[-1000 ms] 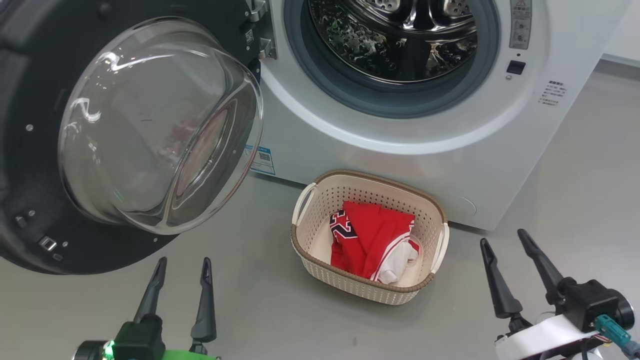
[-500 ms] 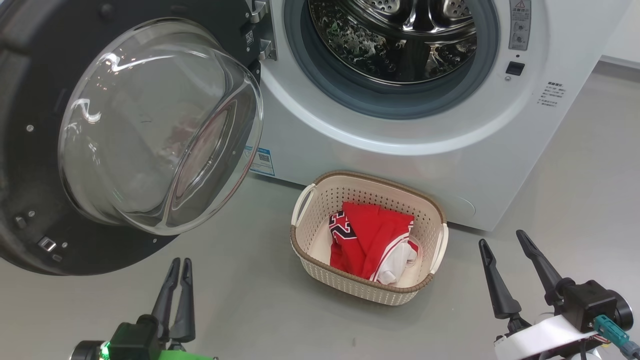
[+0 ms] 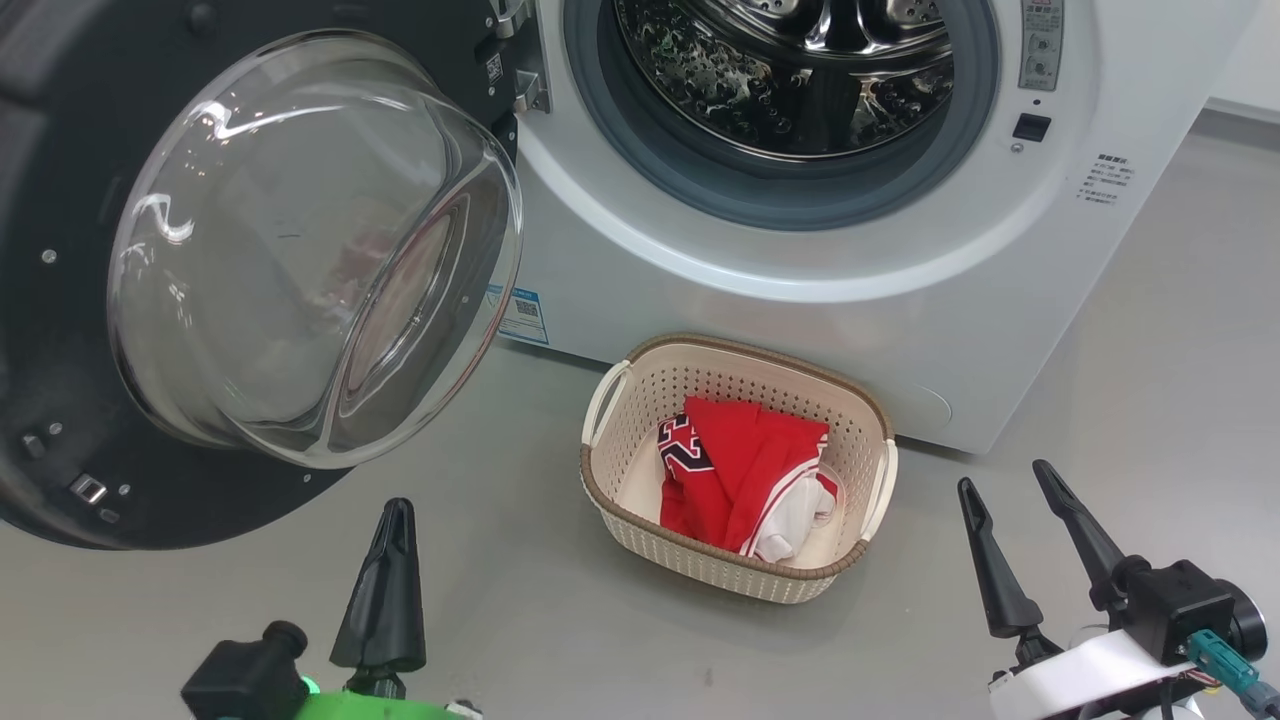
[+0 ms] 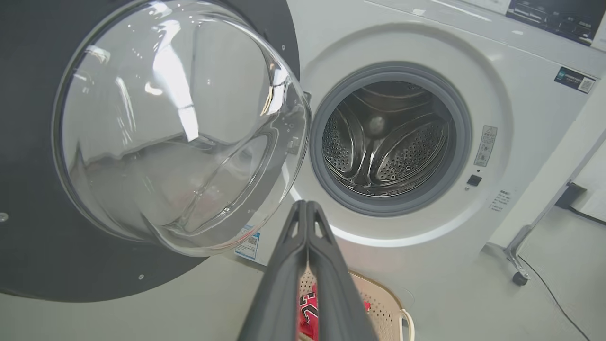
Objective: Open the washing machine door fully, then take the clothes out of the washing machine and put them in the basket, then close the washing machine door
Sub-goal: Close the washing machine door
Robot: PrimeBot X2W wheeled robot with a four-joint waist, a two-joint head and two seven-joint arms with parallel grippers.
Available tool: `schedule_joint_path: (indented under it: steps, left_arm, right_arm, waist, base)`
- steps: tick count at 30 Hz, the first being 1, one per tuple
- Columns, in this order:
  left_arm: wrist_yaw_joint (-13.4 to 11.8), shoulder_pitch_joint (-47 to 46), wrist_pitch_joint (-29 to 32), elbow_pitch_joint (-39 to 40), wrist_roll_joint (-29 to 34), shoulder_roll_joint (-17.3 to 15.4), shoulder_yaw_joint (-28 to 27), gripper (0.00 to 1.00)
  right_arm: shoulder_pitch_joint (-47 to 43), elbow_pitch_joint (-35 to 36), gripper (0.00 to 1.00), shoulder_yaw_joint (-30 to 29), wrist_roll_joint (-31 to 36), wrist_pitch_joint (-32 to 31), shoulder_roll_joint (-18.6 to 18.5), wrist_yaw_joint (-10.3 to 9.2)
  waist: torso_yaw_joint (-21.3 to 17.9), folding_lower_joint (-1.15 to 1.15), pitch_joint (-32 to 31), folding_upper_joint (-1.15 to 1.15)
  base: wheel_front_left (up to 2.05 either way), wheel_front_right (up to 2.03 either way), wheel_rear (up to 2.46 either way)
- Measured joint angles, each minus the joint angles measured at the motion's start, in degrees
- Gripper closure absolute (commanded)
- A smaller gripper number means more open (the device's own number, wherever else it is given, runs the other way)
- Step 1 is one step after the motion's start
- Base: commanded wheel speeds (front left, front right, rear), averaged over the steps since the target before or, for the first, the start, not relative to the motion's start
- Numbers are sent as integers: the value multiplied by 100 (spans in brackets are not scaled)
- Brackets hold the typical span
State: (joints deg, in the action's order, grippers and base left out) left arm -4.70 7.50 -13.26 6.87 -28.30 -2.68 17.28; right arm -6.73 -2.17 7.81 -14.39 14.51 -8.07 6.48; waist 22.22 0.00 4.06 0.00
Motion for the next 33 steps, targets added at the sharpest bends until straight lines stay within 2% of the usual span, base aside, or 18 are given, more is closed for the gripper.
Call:
schedule_joint_path:
  steps: [9,15,19,25,31,33]
  left_arm:
    - [537,-26,-97,955,-2421,-7,137,100]
    - [918,-103,-119,1524,-3858,-4,-140,100]
    - [992,-345,-122,1850,-4257,0,-588,100]
    - [1040,-695,-147,2148,-4525,11,-1592,100]
    - [1044,-984,-152,1975,-4912,-190,-2596,100]
    - [969,-1093,-152,1864,-5090,-267,-2880,100]
  right_arm:
    - [7,36,0,3,18,0,-66,1]
    - [26,92,0,-34,16,0,-104,1]
    - [29,108,0,-112,14,0,-124,1]
    - [29,121,0,-170,7,0,-146,1]
    - [29,187,0,-204,5,0,-201,2]
    - [29,200,0,-208,5,0,-244,2]
  waist:
    - [-61,0,147,0]
    - [-120,0,272,0]
    - [-141,0,335,0]
    - [-126,0,363,0]
    - [-94,0,437,0]
    - [-86,0,474,0]
  base:
    - [0,0,0]
    - [0,0,0]
    - [0,0,0]
    - [0,0,0]
    - [0,0,0]
    - [0,0,0]
